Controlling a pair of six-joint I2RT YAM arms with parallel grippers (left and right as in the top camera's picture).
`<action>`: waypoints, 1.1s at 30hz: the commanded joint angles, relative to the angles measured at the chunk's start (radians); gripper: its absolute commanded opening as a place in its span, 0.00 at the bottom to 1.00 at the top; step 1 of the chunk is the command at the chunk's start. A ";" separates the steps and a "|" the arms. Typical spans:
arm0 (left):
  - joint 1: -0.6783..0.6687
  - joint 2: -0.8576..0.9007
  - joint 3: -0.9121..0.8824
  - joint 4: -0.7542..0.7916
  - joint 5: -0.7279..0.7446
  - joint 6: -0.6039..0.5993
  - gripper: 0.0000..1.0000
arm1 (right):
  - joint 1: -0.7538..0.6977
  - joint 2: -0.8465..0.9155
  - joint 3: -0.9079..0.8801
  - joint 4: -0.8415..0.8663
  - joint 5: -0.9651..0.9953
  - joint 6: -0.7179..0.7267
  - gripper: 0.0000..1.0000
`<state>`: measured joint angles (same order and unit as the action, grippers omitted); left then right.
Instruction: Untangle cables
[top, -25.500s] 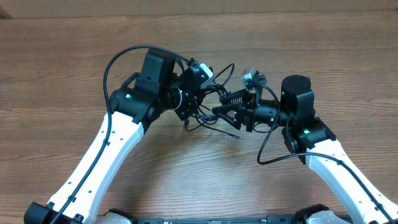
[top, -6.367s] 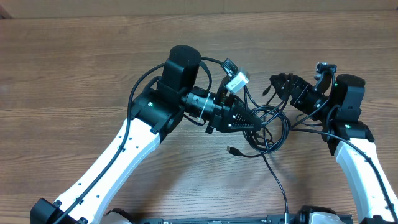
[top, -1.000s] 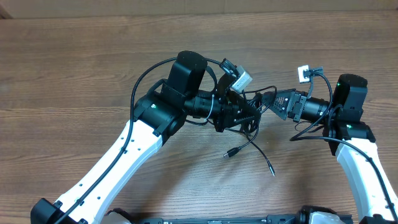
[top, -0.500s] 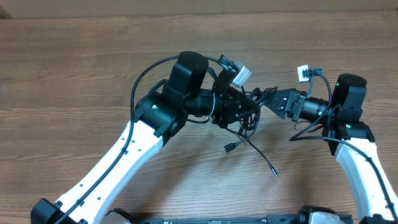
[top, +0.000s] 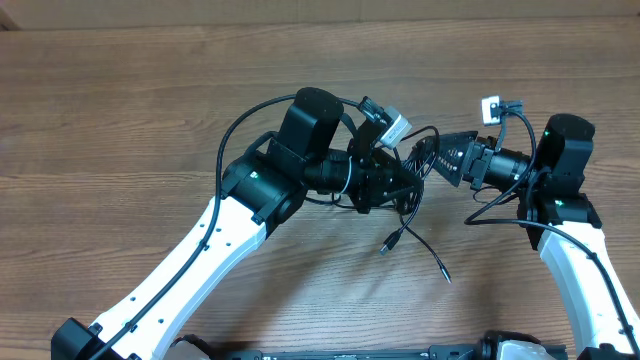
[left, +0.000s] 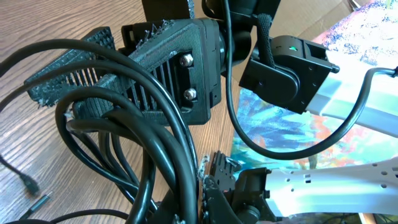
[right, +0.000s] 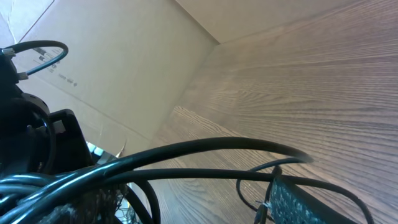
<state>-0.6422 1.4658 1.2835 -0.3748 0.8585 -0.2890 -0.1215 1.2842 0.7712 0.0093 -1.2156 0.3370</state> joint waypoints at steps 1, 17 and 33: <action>-0.028 -0.014 0.008 -0.002 0.029 0.001 0.04 | 0.021 -0.005 0.008 0.013 -0.013 0.015 0.76; -0.027 -0.014 0.008 -0.029 0.041 0.004 0.04 | 0.021 -0.006 0.008 0.024 0.001 0.082 0.80; 0.019 -0.014 0.008 -0.063 0.351 0.080 0.04 | 0.021 -0.005 0.008 -0.023 0.399 0.116 0.83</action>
<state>-0.6476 1.4658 1.2835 -0.4129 1.0790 -0.2619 -0.1020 1.2839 0.7712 -0.0021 -0.9524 0.4301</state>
